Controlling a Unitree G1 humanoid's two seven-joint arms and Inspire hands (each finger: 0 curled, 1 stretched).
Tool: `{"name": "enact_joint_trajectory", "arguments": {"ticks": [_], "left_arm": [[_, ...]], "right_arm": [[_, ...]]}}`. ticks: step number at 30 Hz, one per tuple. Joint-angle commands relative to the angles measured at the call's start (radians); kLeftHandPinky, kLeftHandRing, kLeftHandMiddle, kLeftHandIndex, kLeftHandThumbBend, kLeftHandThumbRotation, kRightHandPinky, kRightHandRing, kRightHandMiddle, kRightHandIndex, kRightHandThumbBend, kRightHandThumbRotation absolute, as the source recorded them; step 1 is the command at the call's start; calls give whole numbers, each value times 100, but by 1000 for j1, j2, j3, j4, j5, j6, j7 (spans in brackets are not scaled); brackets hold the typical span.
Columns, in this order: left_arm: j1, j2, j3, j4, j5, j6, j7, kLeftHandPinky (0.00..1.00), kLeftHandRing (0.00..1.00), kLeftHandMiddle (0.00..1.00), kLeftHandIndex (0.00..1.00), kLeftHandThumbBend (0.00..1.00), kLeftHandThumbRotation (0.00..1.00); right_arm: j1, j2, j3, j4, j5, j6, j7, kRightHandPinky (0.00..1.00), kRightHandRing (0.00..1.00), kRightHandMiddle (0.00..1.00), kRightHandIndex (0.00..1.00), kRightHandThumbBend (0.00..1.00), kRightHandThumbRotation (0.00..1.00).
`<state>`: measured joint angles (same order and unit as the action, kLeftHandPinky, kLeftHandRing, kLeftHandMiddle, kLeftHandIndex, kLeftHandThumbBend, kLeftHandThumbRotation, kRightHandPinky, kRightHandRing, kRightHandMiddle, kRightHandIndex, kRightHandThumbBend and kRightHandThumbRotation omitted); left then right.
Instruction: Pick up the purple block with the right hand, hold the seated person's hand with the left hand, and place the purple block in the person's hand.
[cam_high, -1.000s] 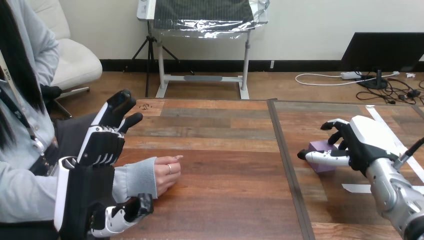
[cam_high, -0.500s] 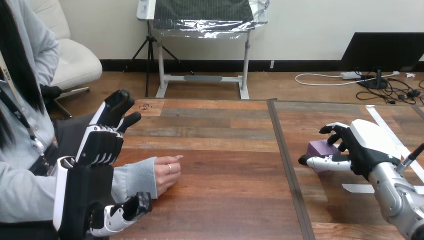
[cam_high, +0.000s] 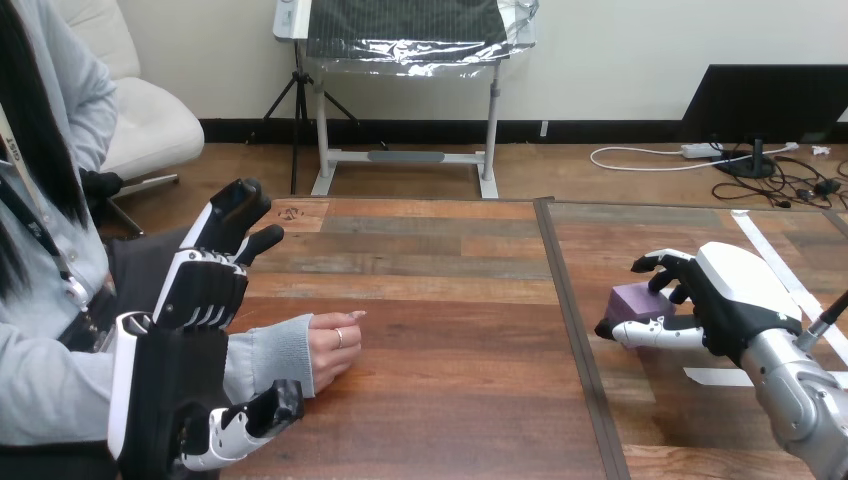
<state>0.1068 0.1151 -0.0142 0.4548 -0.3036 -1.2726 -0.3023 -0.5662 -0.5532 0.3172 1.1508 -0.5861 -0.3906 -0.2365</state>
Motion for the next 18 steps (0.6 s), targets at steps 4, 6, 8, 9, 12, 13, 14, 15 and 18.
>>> {"name": "enact_joint_trajectory", "arguments": {"ticks": [4,6,8,9,12,13,14,15,18], "left_arm": [[-72,-14,16,-27,10,1,8,83,90,91,88,100,65],[-74,-15,17,-27,10,3,8,82,90,91,88,100,66],[-75,-17,19,-27,12,4,9,82,90,91,88,100,66],[-75,-17,19,-27,13,4,9,82,90,91,88,100,66],[-78,-16,21,-25,15,4,8,82,90,91,88,100,66],[-79,-16,22,-24,17,4,8,82,90,91,88,100,66],[-80,-17,23,-23,18,4,8,82,90,91,88,100,67],[-81,-17,23,-23,19,4,8,82,90,91,88,100,67],[-79,-20,25,-27,22,8,9,82,90,90,88,100,67]], "right_arm": [[41,-23,2,-86,7,-4,23,62,72,75,80,85,62],[48,-27,-2,-101,9,-3,26,62,71,75,80,85,61],[57,-32,-7,-119,11,-6,25,62,71,74,80,85,61],[61,-34,-9,-126,12,-6,25,61,71,74,80,84,60],[73,-42,-15,-155,16,-5,32,61,71,73,80,84,60],[79,-47,-18,-171,18,-2,38,61,71,73,80,84,60],[83,-50,-19,-182,19,1,42,62,72,73,80,84,60],[86,-51,-21,-190,20,3,46,62,72,73,80,84,60],[103,-61,-30,-232,27,9,61,61,71,72,79,84,60]]}}
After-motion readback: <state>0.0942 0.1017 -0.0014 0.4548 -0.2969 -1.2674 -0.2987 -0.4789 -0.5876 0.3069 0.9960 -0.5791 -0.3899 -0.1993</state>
